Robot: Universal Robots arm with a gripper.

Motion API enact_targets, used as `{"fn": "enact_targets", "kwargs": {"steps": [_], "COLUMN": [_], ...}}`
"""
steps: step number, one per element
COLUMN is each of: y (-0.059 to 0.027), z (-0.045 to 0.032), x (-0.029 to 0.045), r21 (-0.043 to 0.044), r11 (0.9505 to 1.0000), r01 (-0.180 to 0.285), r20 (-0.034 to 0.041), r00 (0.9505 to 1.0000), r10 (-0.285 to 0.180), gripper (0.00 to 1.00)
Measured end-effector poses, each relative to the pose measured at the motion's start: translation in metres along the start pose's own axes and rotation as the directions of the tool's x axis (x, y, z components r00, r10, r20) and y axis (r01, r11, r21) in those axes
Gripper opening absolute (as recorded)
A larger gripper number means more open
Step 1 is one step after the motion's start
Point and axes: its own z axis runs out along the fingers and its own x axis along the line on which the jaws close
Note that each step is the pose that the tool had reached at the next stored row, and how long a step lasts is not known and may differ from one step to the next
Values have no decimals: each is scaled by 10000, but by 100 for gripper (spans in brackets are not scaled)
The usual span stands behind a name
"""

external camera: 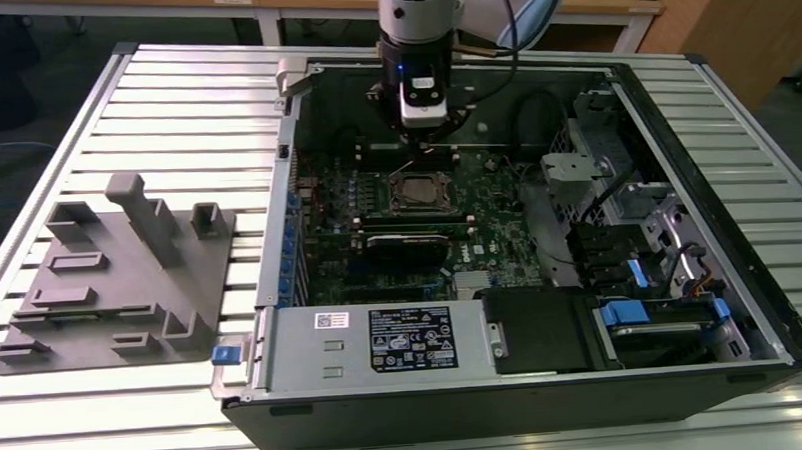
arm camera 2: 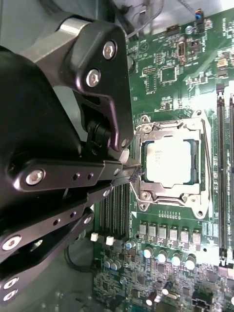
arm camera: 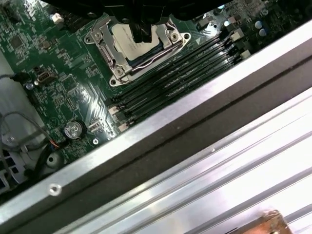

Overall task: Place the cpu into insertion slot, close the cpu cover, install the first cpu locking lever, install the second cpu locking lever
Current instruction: 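Install the first cpu locking lever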

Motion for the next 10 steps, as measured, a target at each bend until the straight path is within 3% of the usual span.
{"fn": "enact_targets", "kwargs": {"steps": [10], "y": [58], "z": [33], "x": [30], "r21": [-5], "r11": [9995], "r01": [326], "r20": [0], "r00": [9995], "r10": [-326], "gripper": [11]}}
